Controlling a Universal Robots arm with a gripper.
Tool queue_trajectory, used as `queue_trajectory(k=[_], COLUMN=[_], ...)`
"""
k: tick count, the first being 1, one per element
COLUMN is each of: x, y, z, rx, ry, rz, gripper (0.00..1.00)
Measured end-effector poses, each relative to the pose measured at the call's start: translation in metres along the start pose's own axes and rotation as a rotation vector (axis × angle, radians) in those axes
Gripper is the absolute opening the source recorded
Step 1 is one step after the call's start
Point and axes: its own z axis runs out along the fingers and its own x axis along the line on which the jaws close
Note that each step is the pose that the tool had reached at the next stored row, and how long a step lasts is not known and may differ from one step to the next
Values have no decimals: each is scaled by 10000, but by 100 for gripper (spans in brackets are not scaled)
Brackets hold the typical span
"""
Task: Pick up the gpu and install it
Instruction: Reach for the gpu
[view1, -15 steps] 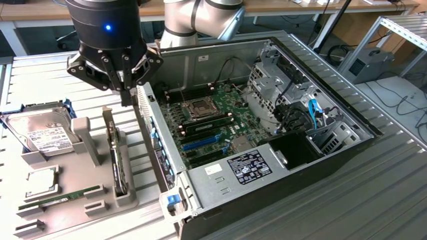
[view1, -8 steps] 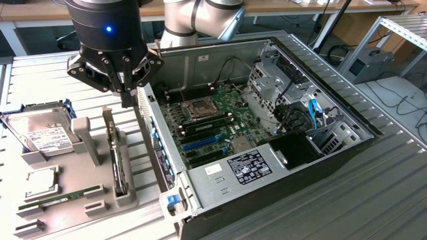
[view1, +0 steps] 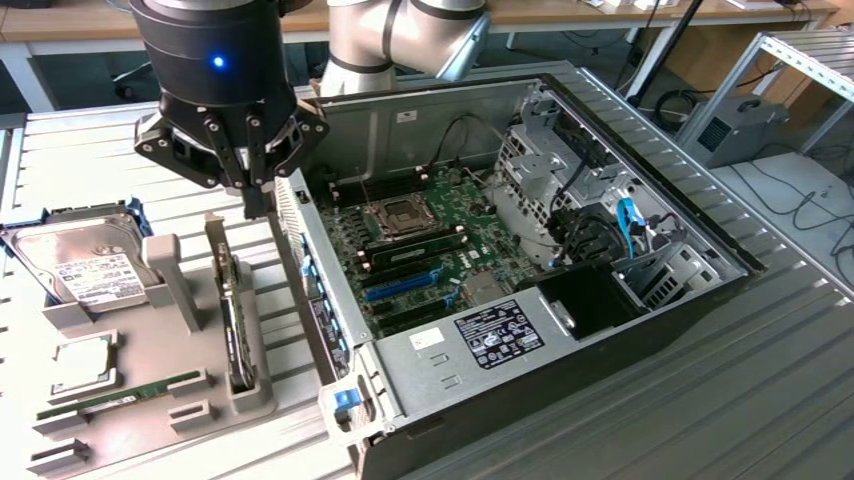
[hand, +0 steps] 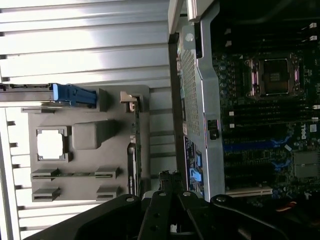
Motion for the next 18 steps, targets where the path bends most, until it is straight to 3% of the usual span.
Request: queue_trajectory(k=[18], x=[-6], y=[-78], z=[-1], rx=[15], ry=[-2], rz=[0], gripper=[11])
